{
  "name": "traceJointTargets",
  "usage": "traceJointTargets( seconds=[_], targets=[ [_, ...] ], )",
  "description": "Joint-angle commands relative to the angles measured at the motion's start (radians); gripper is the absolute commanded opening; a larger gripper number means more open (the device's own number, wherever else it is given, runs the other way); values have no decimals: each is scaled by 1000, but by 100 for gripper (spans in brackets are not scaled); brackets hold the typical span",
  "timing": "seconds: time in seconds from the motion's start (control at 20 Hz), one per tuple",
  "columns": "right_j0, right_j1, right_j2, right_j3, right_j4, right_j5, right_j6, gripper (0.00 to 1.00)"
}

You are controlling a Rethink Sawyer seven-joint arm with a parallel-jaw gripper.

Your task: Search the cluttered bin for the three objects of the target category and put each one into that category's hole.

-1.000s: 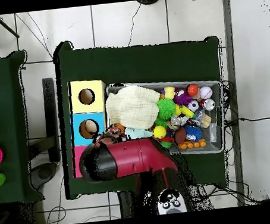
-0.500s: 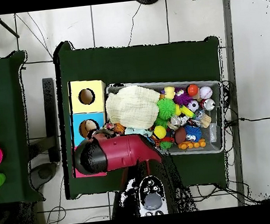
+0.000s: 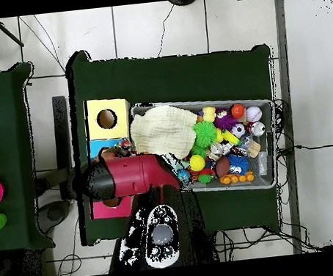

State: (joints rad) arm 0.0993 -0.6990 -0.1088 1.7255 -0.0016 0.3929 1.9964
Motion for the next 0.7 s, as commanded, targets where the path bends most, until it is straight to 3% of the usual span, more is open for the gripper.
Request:
traceJointTargets(
  seconds=[0.05, 0.7],
  targets=[
    [25, 95, -47, -140, 94, 55, 274, 0],
    [58, 185, -69, -172, 172, -35, 251, 0]
  ],
)
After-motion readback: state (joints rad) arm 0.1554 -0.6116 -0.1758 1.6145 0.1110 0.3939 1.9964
